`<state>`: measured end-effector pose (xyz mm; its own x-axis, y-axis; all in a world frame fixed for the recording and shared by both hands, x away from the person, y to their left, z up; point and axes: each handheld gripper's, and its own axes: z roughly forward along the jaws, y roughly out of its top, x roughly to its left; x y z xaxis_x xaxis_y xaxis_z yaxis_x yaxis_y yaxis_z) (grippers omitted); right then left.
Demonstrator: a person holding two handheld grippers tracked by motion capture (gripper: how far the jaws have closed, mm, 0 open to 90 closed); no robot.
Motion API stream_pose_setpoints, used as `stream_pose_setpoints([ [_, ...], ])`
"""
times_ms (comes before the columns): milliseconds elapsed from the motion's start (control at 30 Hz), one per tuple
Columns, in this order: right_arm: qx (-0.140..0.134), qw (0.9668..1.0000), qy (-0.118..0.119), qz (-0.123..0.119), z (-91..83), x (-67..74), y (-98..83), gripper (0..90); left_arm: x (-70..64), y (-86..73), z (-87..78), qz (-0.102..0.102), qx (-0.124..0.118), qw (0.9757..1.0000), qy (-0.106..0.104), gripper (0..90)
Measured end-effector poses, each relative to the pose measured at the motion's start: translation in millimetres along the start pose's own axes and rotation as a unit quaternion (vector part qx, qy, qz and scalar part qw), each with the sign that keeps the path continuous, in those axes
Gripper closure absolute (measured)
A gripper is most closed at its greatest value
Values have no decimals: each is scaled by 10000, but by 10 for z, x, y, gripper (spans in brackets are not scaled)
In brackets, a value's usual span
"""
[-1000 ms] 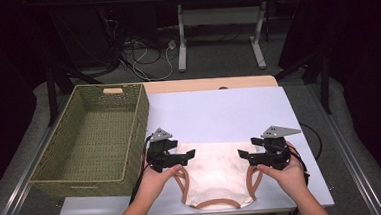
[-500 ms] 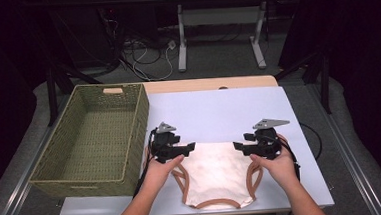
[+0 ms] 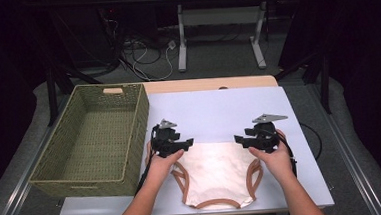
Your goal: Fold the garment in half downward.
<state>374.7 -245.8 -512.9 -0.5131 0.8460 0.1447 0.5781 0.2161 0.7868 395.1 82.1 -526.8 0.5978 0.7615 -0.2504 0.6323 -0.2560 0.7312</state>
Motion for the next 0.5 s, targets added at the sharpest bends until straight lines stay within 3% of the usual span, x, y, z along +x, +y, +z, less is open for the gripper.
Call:
stream_pose_setpoints([
  [67,33,10000,16,23,19,-27,-8,436,13,-7,20,50,4,9999,130,395],
  [167,112,9999,-53,-13,38,-79,-40,436,43,-12,47,69,73,9999,133,402],
  [233,116,9999,-42,87,38,-108,-59,436,68,-16,66,104,101,9998,135,409],
  [400,143,9996,-105,222,44,-155,-110,436,93,-21,94,-12,55,9999,102,445],
  [500,139,9995,-158,224,53,-174,-139,436,85,-31,119,67,108,9997,231,445],
])
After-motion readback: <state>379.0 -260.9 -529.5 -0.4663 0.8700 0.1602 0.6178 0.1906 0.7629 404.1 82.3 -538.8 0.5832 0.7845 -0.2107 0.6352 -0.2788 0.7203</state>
